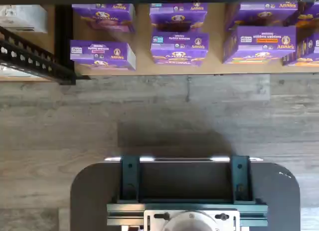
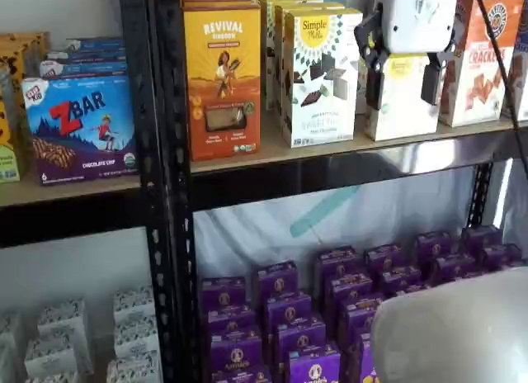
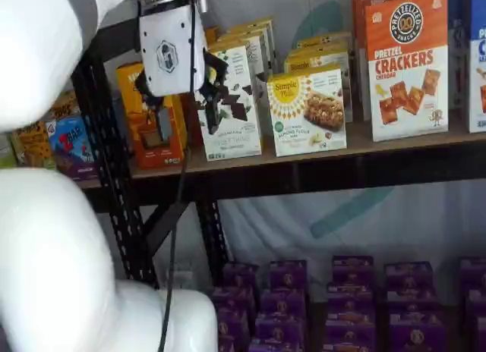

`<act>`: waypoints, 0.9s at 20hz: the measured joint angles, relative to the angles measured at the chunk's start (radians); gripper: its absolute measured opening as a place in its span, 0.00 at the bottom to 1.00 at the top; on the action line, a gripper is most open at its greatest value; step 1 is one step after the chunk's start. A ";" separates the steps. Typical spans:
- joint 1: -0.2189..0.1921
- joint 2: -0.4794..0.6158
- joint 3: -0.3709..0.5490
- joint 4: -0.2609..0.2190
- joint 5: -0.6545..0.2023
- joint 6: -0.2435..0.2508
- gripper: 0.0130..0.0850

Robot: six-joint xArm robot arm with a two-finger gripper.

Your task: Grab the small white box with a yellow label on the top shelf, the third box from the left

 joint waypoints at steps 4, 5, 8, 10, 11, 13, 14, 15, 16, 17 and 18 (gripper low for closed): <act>-0.022 -0.012 0.011 0.024 -0.018 -0.012 1.00; -0.023 -0.013 0.012 0.024 -0.018 -0.013 1.00; -0.027 -0.018 0.017 0.024 -0.025 -0.018 1.00; -0.038 -0.022 0.025 0.016 -0.047 -0.032 1.00; -0.044 -0.020 0.027 0.007 -0.058 -0.041 1.00; -0.065 -0.014 0.029 -0.008 -0.085 -0.067 1.00; -0.089 -0.006 0.028 -0.012 -0.107 -0.093 1.00; -0.112 0.003 0.025 -0.013 -0.122 -0.115 1.00; -0.136 0.013 0.021 -0.012 -0.138 -0.138 1.00; -0.158 0.024 0.016 -0.008 -0.153 -0.159 1.00; -0.182 0.038 0.010 -0.007 -0.169 -0.182 1.00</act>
